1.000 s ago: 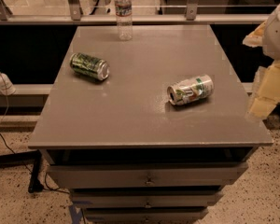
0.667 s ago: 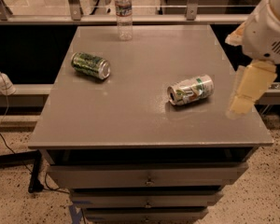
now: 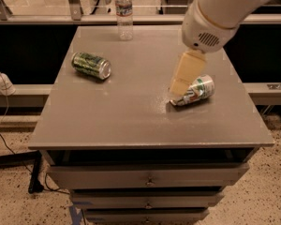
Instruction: Place green can upright
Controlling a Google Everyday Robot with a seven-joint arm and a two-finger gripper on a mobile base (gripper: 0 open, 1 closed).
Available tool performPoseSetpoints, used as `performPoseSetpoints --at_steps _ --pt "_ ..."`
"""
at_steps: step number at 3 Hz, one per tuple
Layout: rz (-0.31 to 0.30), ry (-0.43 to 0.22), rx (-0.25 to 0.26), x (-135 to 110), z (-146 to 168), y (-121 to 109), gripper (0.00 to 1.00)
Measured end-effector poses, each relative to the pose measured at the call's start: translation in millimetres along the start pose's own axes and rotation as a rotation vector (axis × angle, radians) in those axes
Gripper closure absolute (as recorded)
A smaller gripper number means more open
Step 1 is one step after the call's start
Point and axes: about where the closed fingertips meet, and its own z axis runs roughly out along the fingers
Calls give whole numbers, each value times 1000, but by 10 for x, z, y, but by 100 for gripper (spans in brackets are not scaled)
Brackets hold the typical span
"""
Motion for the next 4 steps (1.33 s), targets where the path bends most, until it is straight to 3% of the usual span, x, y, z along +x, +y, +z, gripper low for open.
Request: performPoseSetpoints --at_steps 1,2,4 --pt "19 -40 7 -560 292 -252 0" --pt "19 -40 7 -560 292 -252 0" --pt "19 -92 -23 -1205 711 -331 0"
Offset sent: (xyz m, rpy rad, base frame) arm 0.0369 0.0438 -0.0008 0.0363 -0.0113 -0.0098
